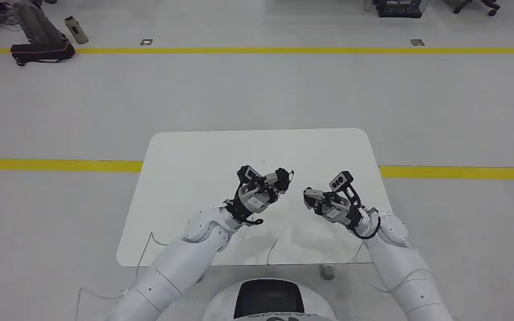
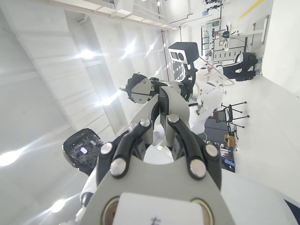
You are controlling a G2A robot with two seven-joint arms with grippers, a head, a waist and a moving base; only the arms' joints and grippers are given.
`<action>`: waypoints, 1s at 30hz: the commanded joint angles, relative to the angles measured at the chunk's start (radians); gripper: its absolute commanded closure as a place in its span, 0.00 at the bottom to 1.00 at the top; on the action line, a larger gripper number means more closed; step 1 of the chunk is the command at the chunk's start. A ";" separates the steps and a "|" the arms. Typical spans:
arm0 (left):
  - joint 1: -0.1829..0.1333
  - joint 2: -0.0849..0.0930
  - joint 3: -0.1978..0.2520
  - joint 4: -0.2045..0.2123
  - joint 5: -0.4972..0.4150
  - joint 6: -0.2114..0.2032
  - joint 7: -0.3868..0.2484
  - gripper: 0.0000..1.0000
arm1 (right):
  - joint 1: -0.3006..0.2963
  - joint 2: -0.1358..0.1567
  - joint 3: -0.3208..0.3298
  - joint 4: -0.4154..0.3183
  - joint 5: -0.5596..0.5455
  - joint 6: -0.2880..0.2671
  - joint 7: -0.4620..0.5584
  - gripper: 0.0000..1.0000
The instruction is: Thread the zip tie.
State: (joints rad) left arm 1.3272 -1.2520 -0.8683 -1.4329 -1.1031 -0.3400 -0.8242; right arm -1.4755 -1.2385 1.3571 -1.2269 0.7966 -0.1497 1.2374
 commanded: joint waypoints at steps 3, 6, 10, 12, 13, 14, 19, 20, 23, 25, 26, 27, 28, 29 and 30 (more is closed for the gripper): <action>0.000 0.000 0.000 0.000 0.000 0.000 0.000 1.00 | -0.001 0.004 0.018 0.010 0.017 0.000 -0.011 1.00; 0.000 0.000 0.000 0.000 0.000 0.000 0.000 1.00 | -0.001 0.004 0.026 0.015 0.061 0.018 -0.010 0.00; 0.000 0.000 0.000 0.000 0.000 0.000 0.000 1.00 | -0.001 0.004 0.026 0.015 0.061 0.018 -0.010 0.00; 0.000 0.000 0.000 0.000 0.000 0.000 0.000 1.00 | -0.001 0.004 0.026 0.015 0.061 0.018 -0.010 0.00; 0.000 0.000 0.000 0.000 0.000 0.000 0.000 1.00 | -0.001 0.004 0.026 0.015 0.061 0.018 -0.010 0.00; 0.000 0.000 0.000 0.000 0.000 0.000 0.000 1.00 | -0.001 0.004 0.026 0.015 0.061 0.018 -0.010 0.00; 0.012 -0.002 0.000 -0.034 -0.008 0.025 0.034 1.00 | -0.012 0.011 0.059 -0.012 0.042 -0.027 -0.058 0.00; 0.014 -0.003 -0.002 -0.038 -0.017 0.027 0.037 1.00 | -0.013 0.013 0.070 -0.012 0.037 -0.035 -0.060 0.00; 0.020 -0.007 -0.002 -0.048 -0.045 0.034 0.046 1.00 | -0.012 0.020 0.102 -0.010 0.033 -0.055 -0.066 0.00; 0.024 -0.011 0.002 -0.054 -0.074 0.041 0.051 1.00 | -0.012 0.023 0.123 -0.008 0.034 -0.074 -0.081 0.00; 0.024 -0.012 0.003 -0.053 -0.078 0.042 0.054 1.00 | -0.012 0.024 0.132 -0.007 0.045 -0.085 -0.091 0.00; 0.016 -0.012 0.005 -0.046 -0.043 0.039 0.053 1.00 | -0.014 0.023 0.140 -0.008 0.065 -0.101 -0.101 0.00; 0.006 -0.011 0.010 -0.039 0.006 0.042 0.038 1.00 | -0.015 0.022 0.141 -0.008 0.070 -0.105 -0.103 0.00; 0.006 -0.011 0.010 -0.039 0.006 0.042 0.038 1.00 | -0.015 0.022 0.141 -0.008 0.070 -0.105 -0.103 0.00; 0.006 -0.011 0.010 -0.039 0.006 0.042 0.038 1.00 | -0.015 0.022 0.141 -0.008 0.070 -0.105 -0.103 0.00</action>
State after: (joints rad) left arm 1.3329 -1.2627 -0.8582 -1.4721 -1.1092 -0.2986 -0.7857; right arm -1.4905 -1.2160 1.4993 -1.2353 0.8686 -0.2568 1.1334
